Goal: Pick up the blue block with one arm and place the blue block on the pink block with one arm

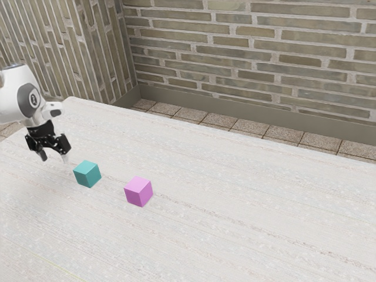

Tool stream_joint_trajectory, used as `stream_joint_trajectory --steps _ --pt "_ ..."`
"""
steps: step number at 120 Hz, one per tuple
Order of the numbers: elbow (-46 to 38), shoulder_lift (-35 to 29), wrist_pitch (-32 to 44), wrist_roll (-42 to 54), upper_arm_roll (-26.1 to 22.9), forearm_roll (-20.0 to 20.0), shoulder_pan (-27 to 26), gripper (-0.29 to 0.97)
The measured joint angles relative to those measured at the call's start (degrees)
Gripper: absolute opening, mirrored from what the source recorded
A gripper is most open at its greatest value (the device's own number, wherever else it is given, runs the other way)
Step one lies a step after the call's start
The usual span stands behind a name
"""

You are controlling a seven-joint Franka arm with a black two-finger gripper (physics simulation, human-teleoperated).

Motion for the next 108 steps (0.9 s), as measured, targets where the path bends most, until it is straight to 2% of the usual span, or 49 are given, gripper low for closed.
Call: stream_joint_trajectory --steps 22,41,66,108 --pt "0.4 0.9 2.1 6.7 -0.9 0.8 -0.1 0.67" --pt "1.5 3.1 4.3 12.6 -4.7 0.6 -0.1 0.67" --pt "1.5 5.3 6.8 18.3 -5.2 -0.5 -0.1 0.68" --pt "1.5 5.3 7.6 14.9 -5.1 -1.4 -0.5 0.68"
